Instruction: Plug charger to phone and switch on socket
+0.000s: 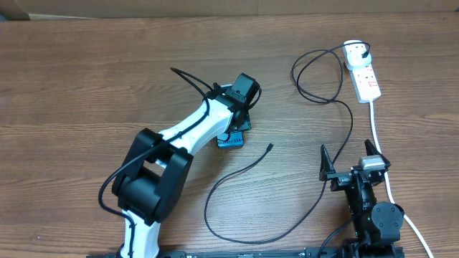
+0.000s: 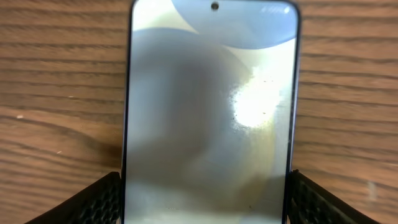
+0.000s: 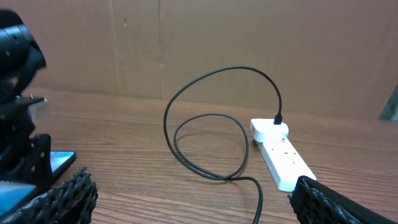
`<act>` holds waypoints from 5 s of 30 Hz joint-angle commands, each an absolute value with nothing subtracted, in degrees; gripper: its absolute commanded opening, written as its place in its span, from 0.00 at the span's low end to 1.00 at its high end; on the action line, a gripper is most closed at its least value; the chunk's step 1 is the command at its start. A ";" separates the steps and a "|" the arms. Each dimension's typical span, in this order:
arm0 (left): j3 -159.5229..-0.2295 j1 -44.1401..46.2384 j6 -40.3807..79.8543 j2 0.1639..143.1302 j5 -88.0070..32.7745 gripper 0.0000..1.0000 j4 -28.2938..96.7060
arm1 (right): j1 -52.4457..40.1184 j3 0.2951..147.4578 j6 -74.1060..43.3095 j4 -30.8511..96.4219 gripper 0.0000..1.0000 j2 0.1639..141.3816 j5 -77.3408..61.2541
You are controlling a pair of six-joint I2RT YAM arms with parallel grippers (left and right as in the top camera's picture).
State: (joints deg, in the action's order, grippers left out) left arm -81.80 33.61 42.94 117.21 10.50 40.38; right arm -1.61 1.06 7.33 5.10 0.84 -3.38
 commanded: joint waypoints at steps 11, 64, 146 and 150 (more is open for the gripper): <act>-82.74 33.28 42.44 110.00 10.50 0.74 41.74 | -1.91 0.49 7.38 4.71 1.00 0.16 -2.63; -79.24 33.41 47.05 116.90 7.44 0.75 40.05 | -1.91 0.49 7.38 4.71 1.00 0.16 -2.61; -87.24 32.45 43.22 122.48 7.88 0.91 47.83 | -1.91 0.49 7.38 4.71 1.00 0.16 -2.61; -87.50 32.29 43.31 122.52 6.76 0.91 47.99 | -1.91 0.49 7.38 4.71 1.00 0.16 -2.63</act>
State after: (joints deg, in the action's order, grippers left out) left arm -86.11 32.27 44.40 121.34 6.50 47.64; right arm -1.61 1.06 7.31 5.13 0.84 -3.36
